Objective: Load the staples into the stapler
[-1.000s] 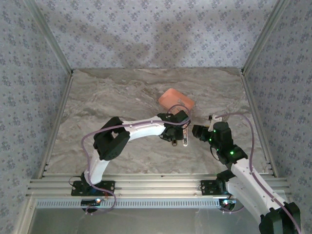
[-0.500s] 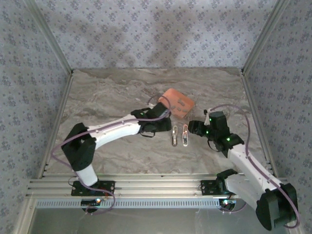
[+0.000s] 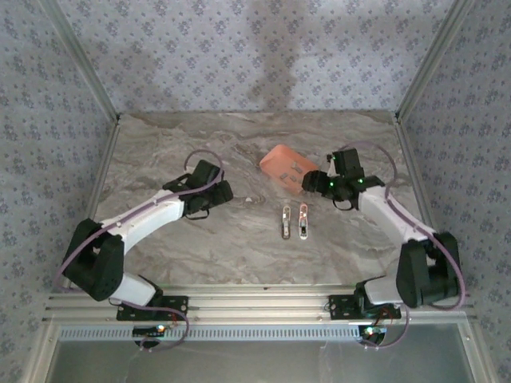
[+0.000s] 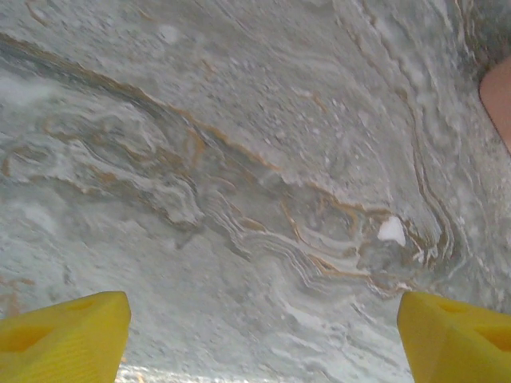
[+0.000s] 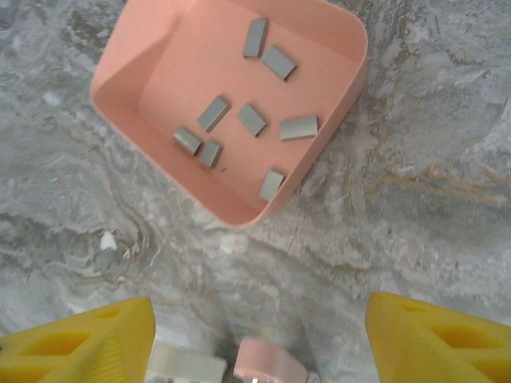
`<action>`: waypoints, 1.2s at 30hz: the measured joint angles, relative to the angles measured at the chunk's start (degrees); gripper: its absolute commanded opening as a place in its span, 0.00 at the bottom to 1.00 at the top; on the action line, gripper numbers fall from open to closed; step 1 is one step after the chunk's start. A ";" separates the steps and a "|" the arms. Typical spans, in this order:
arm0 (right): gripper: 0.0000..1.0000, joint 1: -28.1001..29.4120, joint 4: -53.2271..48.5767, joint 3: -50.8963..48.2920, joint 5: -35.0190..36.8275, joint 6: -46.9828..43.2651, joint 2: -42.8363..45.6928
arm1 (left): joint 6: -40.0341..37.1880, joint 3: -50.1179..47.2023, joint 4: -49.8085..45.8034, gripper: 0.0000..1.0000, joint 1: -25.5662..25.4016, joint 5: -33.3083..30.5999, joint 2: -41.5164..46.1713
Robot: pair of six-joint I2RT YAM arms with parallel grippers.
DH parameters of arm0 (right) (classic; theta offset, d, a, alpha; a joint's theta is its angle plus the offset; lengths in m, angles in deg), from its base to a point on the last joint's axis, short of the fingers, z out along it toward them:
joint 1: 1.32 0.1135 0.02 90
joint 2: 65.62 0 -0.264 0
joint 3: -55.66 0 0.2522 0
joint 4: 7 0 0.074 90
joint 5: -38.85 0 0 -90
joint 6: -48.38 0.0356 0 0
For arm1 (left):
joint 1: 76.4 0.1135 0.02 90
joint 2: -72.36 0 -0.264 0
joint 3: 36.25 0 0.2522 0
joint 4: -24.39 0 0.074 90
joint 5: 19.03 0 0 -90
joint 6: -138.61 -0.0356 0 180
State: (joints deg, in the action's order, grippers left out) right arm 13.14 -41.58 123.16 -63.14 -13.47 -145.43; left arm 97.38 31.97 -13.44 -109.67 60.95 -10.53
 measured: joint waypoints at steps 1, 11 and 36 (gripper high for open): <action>0.73 -0.22 -0.57 1.60 -0.02 0.04 -2.19 | -0.35 -0.22 0.33 0.87 0.90 0.37 0.20; 0.70 -1.75 -4.59 14.23 -0.31 1.01 -20.09 | -2.25 -1.38 1.38 0.87 4.44 2.95 0.35; 0.42 3.43 -6.01 23.71 2.16 -4.96 -33.62 | -3.30 -4.17 2.23 0.87 9.27 3.61 3.34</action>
State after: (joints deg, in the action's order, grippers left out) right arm 16.57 -47.59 146.87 -60.98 -18.44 -179.05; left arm 94.08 27.80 -11.21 -100.41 64.55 -7.19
